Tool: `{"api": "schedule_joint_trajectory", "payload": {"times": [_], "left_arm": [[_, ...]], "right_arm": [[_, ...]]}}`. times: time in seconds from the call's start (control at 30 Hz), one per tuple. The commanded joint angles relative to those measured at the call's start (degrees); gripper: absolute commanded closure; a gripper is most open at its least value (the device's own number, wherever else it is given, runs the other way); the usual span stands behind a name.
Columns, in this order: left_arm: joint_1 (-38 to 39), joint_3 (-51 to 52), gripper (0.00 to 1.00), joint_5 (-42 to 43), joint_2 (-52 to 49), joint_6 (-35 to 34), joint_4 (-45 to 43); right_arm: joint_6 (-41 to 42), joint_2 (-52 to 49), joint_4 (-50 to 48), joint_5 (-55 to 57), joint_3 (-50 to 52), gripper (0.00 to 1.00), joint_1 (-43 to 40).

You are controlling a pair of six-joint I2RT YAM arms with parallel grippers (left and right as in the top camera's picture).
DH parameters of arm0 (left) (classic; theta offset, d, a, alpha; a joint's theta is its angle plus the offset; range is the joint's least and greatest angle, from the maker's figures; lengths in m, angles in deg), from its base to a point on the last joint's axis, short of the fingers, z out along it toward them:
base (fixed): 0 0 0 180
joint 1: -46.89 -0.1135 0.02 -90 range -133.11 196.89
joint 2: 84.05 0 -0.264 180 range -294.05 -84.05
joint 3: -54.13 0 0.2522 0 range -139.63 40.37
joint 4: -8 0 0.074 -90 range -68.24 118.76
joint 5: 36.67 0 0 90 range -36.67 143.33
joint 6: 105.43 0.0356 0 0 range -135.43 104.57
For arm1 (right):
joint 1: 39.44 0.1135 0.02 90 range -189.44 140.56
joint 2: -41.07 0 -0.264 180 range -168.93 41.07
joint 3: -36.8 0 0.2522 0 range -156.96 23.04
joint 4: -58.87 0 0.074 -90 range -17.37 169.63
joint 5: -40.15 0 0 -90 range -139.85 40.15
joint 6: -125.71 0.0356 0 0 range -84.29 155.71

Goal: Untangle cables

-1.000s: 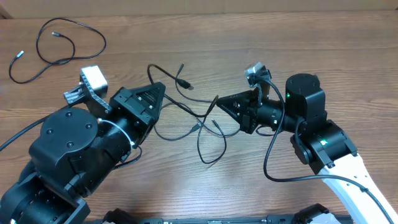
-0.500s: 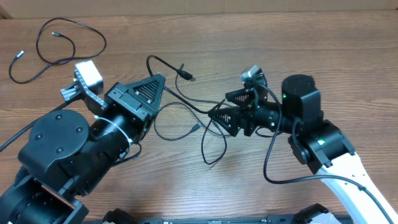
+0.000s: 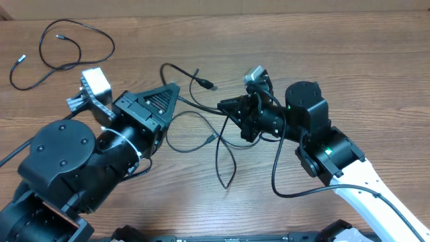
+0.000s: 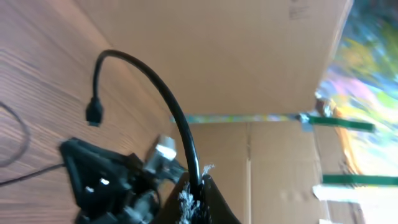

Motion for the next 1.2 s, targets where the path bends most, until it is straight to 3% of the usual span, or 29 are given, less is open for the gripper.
{"api": "schedule_joint_trajectory", "payload": {"times": [0.0,0.2,0.37,0.43,0.63,0.87,1.0,1.17], "left_arm": [[-0.4,-1.4,0.95,-11.4,0.0,2.8,2.6],[-0.4,-1.4,0.96,-33.5,-1.6,6.3,13.2],[-0.4,-1.4,0.88,-40.5,-5.2,10.7,17.7],[-0.4,-1.4,0.8,-39.9,-6.9,13.3,17.9],[-0.4,-1.4,0.71,-32.2,-10.6,17.0,19.0],[-0.4,-1.4,0.69,-22.3,-10.7,18.5,19.3],[-0.4,-1.4,0.66,-13.3,-10.7,19.1,19.3],[-0.4,-1.4,0.64,-10.1,-10.7,18.7,18.4]], "right_arm": [[8.3,0.3,2.1,0.6,-0.1,0.96,0.0],[24.2,0.3,8.7,-3.2,-0.1,0.96,0.0],[35.3,0.3,8.3,-12.7,-0.1,0.96,0.0],[38.2,0.4,7.4,-14.8,-0.1,0.96,0.0],[42.6,0.6,3.1,-18.8,-0.2,0.96,0.0],[42.3,0.7,1.2,-19.3,-0.2,0.96,0.0],[42.1,0.7,-6.1,-23.5,-0.2,0.96,0.0],[40.3,0.7,-10.6,-27.0,-0.2,0.96,0.0]]}}
